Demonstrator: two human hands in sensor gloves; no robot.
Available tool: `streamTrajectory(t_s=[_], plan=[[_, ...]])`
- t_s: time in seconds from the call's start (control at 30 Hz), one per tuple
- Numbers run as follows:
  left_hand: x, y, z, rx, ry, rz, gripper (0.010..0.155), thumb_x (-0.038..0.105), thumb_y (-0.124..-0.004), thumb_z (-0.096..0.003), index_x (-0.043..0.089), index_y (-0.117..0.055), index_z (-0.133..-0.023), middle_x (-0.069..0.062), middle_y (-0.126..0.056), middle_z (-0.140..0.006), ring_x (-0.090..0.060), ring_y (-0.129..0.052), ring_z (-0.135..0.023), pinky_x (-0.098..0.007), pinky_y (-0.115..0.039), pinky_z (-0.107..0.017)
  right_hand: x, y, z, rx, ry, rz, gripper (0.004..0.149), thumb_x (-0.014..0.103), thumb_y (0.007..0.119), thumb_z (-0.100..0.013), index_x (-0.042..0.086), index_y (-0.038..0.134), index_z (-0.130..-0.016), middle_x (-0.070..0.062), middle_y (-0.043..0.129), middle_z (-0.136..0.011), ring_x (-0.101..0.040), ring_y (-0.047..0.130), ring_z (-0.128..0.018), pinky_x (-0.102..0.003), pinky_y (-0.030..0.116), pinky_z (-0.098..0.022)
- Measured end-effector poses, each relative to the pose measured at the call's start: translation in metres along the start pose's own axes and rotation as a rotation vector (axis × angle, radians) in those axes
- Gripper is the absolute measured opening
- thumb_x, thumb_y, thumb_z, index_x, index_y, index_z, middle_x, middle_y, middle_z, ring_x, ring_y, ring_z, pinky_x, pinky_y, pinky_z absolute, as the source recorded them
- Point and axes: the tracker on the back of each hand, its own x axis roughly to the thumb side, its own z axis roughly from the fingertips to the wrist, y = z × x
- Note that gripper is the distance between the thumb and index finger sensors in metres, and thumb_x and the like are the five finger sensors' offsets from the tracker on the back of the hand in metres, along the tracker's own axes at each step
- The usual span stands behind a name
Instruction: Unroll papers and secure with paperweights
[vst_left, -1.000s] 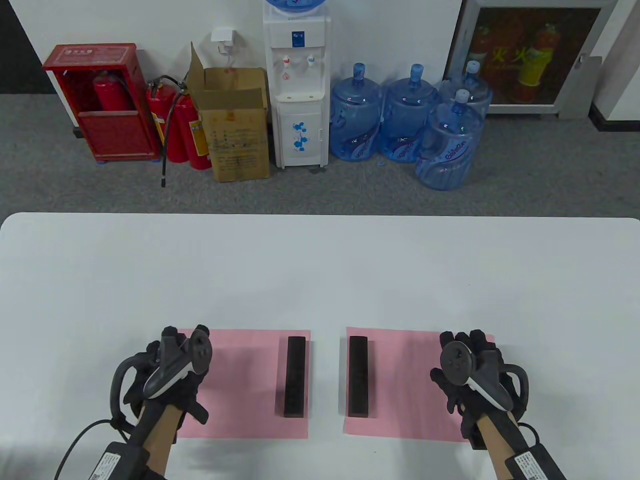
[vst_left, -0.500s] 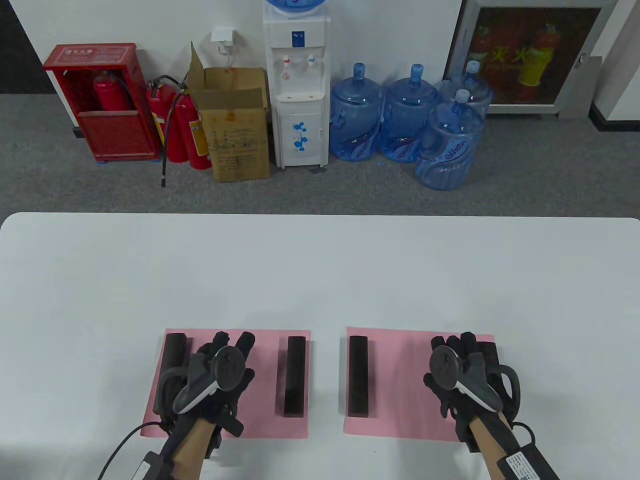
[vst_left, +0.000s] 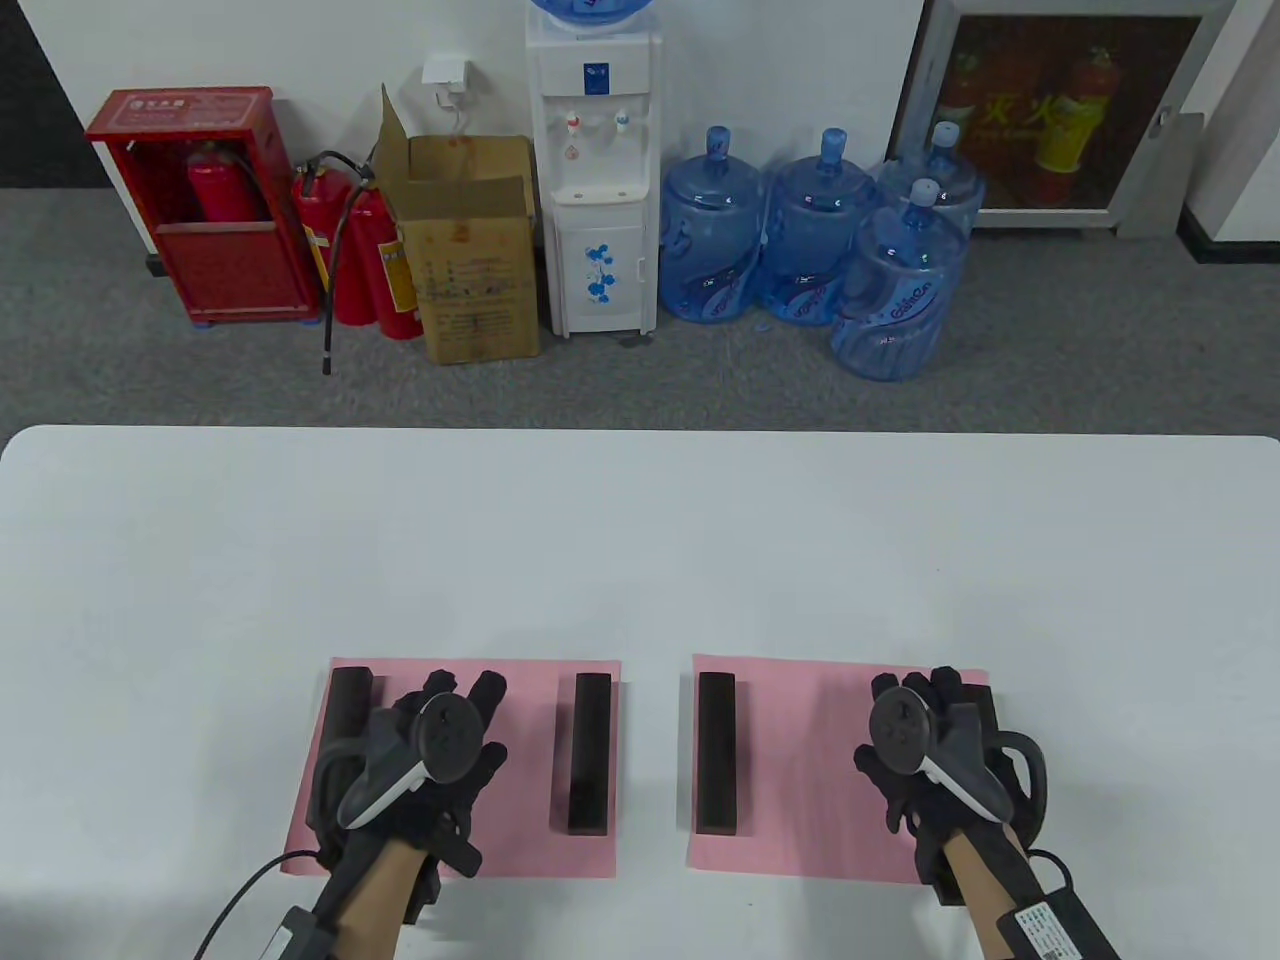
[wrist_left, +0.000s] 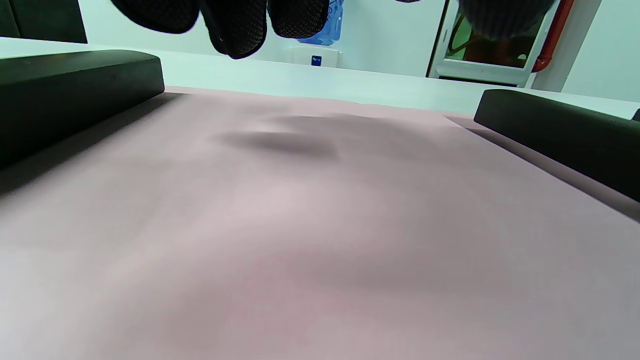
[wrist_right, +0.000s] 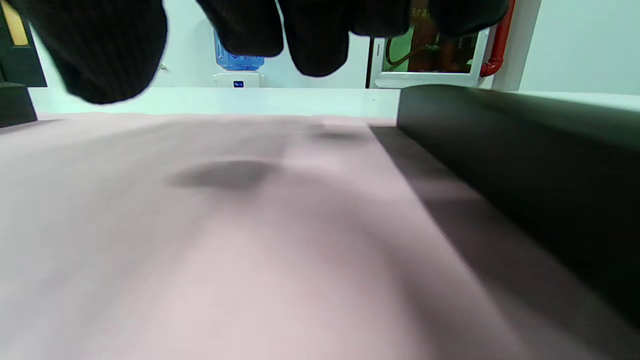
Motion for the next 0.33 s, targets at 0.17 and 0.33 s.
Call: streamTrajectory(t_s=[0.17,0.33], plan=[[-0.0007,-0.0015,0.0012,-0.015,0.007,0.004,0.068,0.060,-0.062,-0.0495,0.052,-0.032,-0.110,-0.012,-0.041,-0.125,-0.045,-0.057,-0.110,-0.065,-0.051,-0.075,-0.0027,0.0003,-0.0007,0.007,0.008,-0.015,0.079,0.056,0.076,-0.037,0.027,0.054,-0.106,-0.006,0.050,-0.111,-0.036,0.040,-0.107,-0.062,0.045,-0.074],[-0.0037,-0.0015,0.0045,-0.019,0.015,0.020,0.068,0.060,-0.062,-0.0495,0.051,-0.033,-0.110,-0.012,-0.041,-0.125,-0.045,-0.056,-0.110,-0.065,-0.051,-0.076,-0.0021,0.0000,-0.0005,0.010,0.005,-0.012,0.079,0.056,0.076,-0.037,0.027,0.054,-0.106,-0.006,0.050,-0.111,-0.036,0.040,-0.107,-0.062,0.045,-0.074]])
